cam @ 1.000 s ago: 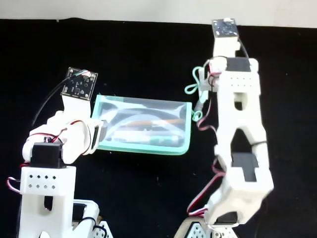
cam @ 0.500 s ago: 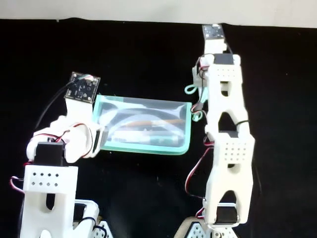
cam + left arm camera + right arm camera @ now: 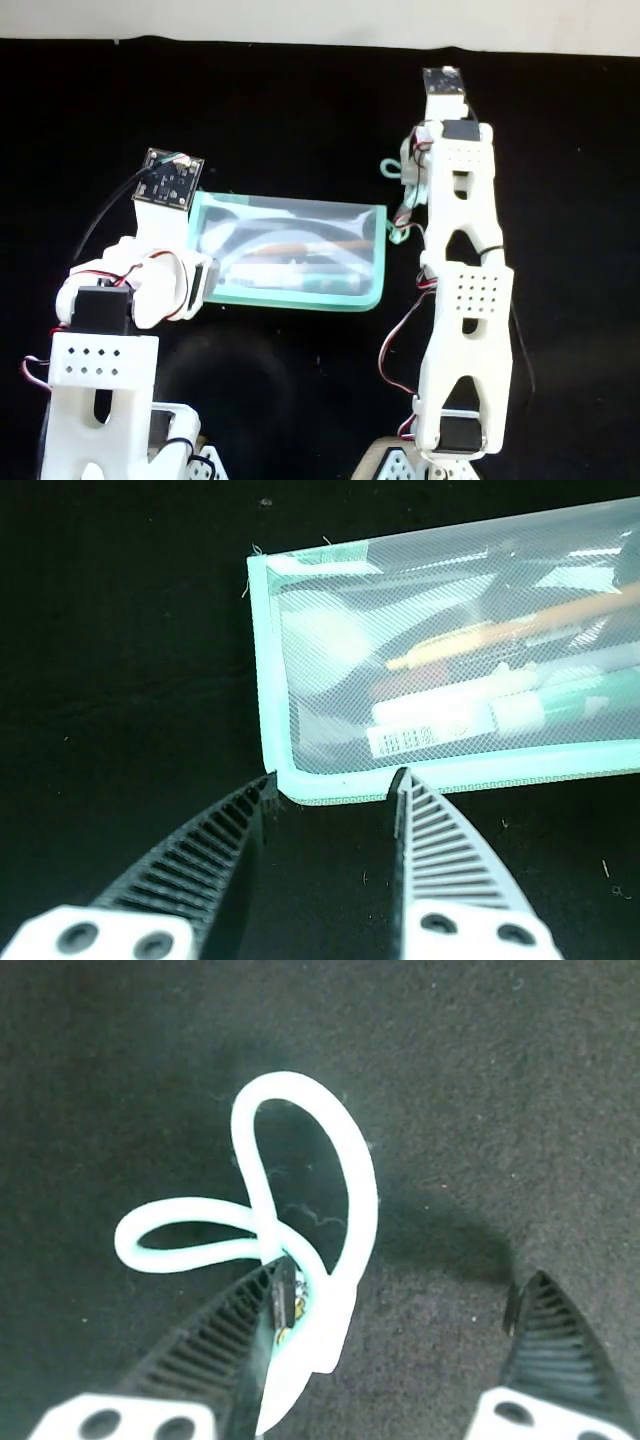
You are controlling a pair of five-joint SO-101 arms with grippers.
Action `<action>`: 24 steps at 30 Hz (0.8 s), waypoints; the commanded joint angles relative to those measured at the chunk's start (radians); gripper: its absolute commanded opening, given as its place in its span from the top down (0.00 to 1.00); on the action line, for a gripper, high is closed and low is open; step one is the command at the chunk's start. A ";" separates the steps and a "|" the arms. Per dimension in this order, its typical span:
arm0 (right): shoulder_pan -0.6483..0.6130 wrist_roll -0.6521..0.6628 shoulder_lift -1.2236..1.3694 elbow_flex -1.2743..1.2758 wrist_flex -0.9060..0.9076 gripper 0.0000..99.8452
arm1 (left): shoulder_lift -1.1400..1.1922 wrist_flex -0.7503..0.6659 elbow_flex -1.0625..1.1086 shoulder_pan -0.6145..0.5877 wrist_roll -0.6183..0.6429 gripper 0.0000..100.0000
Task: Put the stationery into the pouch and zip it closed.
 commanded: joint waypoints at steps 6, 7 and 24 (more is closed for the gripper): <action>0.013 0.002 0.015 -0.021 0.074 0.67 | -0.002 -0.006 -0.005 0.007 -0.006 0.80; 0.007 0.012 0.015 -0.021 0.096 0.67 | -0.004 -0.006 -0.005 0.007 -0.006 0.80; -0.004 0.097 0.008 -0.021 0.257 1.00 | -0.004 -0.006 -0.005 0.008 -0.006 0.80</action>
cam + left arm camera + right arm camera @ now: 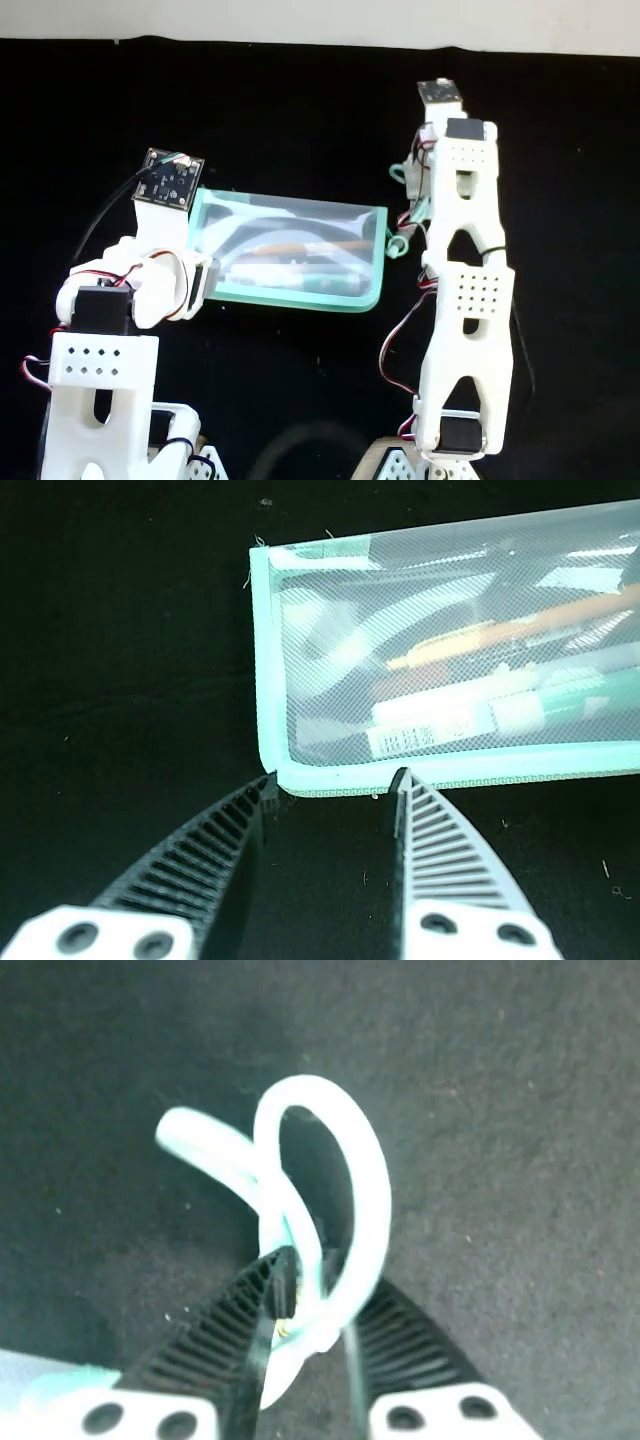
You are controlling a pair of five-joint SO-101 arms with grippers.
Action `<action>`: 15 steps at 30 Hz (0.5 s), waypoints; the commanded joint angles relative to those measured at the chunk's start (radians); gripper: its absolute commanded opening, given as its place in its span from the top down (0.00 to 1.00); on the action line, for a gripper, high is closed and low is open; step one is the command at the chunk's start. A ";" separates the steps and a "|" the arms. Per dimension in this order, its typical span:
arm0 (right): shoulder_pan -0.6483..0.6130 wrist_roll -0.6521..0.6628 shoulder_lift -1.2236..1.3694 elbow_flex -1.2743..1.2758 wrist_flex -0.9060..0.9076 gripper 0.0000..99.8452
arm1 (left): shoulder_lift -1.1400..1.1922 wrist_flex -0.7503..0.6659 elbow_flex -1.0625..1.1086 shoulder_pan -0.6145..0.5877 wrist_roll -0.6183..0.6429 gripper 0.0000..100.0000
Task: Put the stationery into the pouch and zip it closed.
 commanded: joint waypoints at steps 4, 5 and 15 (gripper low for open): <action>-0.008 0.009 -0.044 -0.077 0.128 0.99 | -0.004 -0.008 -0.005 0.008 -0.006 0.80; -0.007 0.002 -0.058 -0.113 0.154 0.99 | -0.004 -0.008 -0.005 0.008 -0.006 0.80; -0.007 -0.080 -0.186 -0.449 0.297 0.99 | -0.004 -0.008 -0.005 0.012 -0.006 0.80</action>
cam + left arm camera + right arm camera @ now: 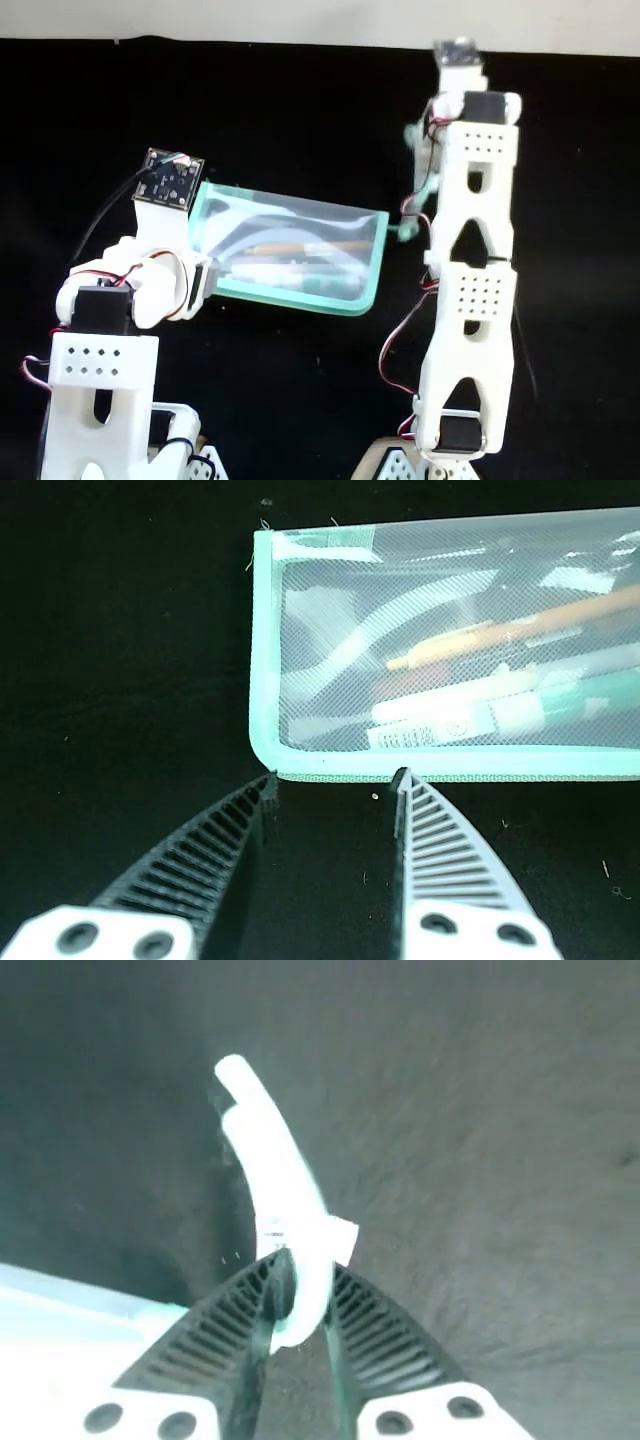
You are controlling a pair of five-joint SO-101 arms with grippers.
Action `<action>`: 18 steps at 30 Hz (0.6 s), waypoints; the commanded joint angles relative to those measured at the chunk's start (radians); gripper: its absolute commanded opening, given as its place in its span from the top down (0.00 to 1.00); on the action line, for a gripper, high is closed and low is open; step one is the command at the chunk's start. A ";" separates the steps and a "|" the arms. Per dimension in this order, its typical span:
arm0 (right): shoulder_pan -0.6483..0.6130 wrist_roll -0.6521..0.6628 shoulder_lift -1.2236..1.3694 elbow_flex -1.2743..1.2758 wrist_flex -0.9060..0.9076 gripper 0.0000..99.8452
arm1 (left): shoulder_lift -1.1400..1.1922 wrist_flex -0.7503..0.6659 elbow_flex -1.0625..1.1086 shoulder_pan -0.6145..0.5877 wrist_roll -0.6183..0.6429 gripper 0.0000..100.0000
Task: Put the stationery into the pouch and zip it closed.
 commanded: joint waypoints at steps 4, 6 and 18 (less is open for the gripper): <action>-0.008 -0.055 -0.156 -0.065 0.018 0.99 | -0.004 -0.025 -0.002 0.013 -0.005 0.80; -0.008 -0.058 -0.194 -0.064 0.018 0.99 | -0.004 -0.038 -0.002 0.013 -0.003 0.80; -0.025 -0.058 -0.513 -0.054 0.019 0.99 | -0.004 -0.057 -0.002 0.015 -0.003 0.80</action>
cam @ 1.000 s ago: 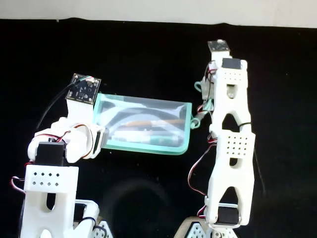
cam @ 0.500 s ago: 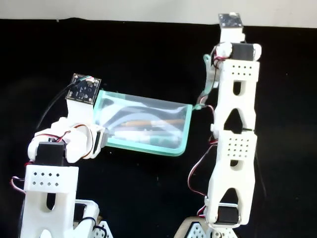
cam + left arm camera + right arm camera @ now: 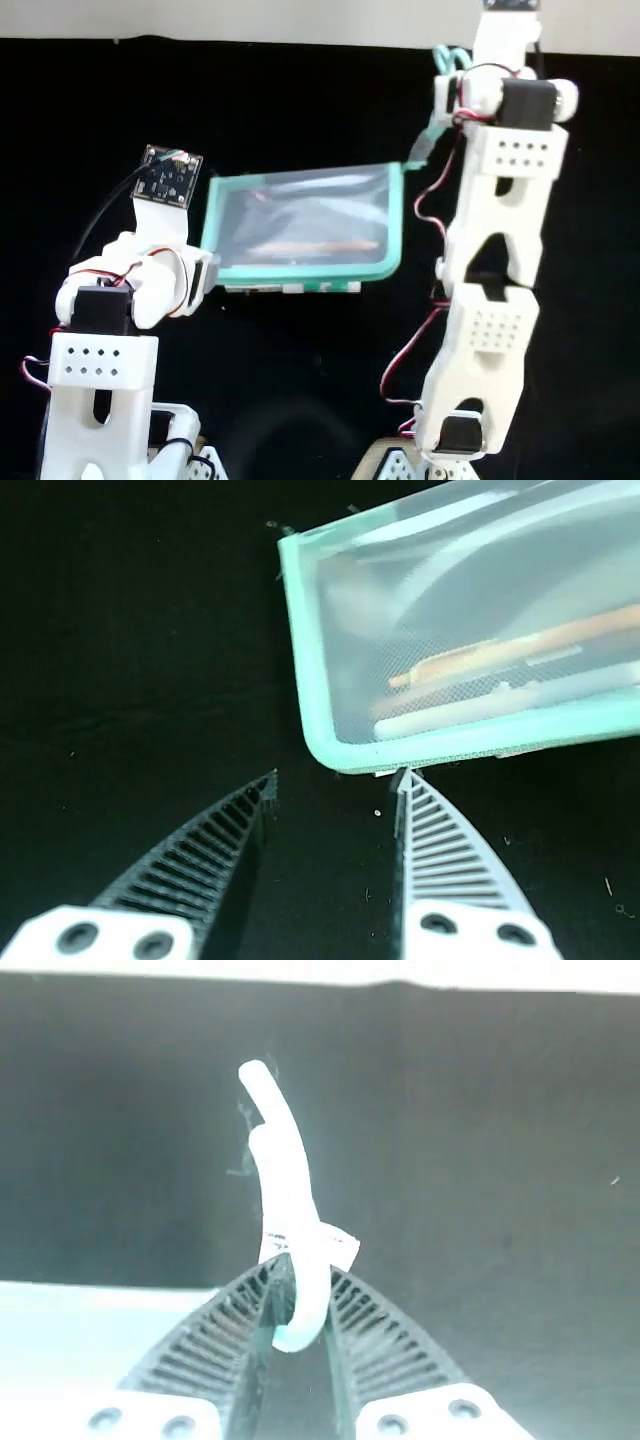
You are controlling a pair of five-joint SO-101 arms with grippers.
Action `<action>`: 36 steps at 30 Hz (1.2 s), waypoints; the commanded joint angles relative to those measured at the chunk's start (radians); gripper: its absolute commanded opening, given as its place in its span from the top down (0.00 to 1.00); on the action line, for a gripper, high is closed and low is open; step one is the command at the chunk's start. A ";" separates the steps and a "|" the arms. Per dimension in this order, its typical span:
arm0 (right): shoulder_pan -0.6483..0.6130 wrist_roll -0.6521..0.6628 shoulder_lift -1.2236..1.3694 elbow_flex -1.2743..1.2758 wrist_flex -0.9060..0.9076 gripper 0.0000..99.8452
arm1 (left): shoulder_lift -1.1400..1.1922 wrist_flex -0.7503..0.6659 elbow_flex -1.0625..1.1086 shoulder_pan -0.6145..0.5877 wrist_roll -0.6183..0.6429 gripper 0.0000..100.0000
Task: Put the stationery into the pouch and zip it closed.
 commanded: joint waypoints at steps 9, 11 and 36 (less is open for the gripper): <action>-0.148 -0.005 -0.371 0.143 0.007 0.99 | -0.004 -0.023 -0.005 0.015 -0.003 0.80; -0.173 -0.005 -0.409 0.166 0.007 0.99 | -0.004 -0.023 -0.007 0.015 -0.003 0.80; -0.406 -0.009 -0.598 0.176 -0.153 0.99 | -0.005 -0.017 -0.065 0.016 0.000 0.80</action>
